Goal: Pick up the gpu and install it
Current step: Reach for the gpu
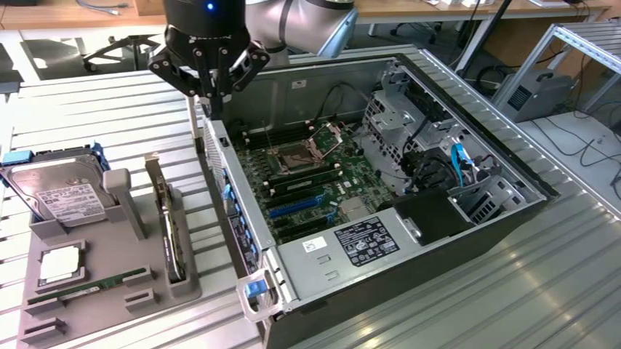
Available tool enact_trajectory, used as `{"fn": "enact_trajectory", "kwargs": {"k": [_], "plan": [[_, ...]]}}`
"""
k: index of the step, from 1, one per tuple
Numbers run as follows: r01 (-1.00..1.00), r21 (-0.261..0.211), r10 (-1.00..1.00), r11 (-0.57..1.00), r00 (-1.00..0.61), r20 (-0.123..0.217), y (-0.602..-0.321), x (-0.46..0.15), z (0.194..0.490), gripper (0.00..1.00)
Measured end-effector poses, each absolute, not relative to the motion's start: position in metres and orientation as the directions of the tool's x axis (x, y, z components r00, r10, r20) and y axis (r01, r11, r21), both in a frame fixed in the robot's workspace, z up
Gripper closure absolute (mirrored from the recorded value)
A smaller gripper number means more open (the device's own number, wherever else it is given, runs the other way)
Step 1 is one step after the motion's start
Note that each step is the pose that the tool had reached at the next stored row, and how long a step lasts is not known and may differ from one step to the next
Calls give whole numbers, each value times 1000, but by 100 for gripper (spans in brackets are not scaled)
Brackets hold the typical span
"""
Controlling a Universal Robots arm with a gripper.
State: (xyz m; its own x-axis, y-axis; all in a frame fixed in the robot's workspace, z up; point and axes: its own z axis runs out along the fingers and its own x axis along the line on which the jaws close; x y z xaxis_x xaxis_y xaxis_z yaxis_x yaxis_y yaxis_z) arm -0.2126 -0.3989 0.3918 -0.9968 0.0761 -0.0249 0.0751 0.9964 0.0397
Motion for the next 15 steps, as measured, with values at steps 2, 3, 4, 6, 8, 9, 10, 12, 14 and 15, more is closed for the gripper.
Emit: {"fn": "enact_trajectory", "kwargs": {"k": [2, 3, 4, 6, 8, 9, 10, 12, 14, 15], "plan": [[75, 40, 76, 996, -997, -25, -399, -213, 392, 89], [75, 40, 76, 996, -997, -25, -399, -214, 392, 89], [75, 40, 76, 996, -997, -25, -399, -214, 392, 89], [75, 39, 76, 996, -997, -25, -399, -214, 392, 89], [75, 39, 76, 996, -997, -25, -399, -215, 392, 89], [75, 39, 76, 996, -997, -25, -399, -215, 392, 89], [75, 39, 76, 996, -997, -25, -399, -216, 392, 89], [75, 39, 76, 996, -997, -25, -399, -216, 392, 89], [75, 39, 76, 996, -997, -25, -399, -217, 392, 89], [75, 39, 76, 996, -997, -25, -399, -217, 392, 89]]}}
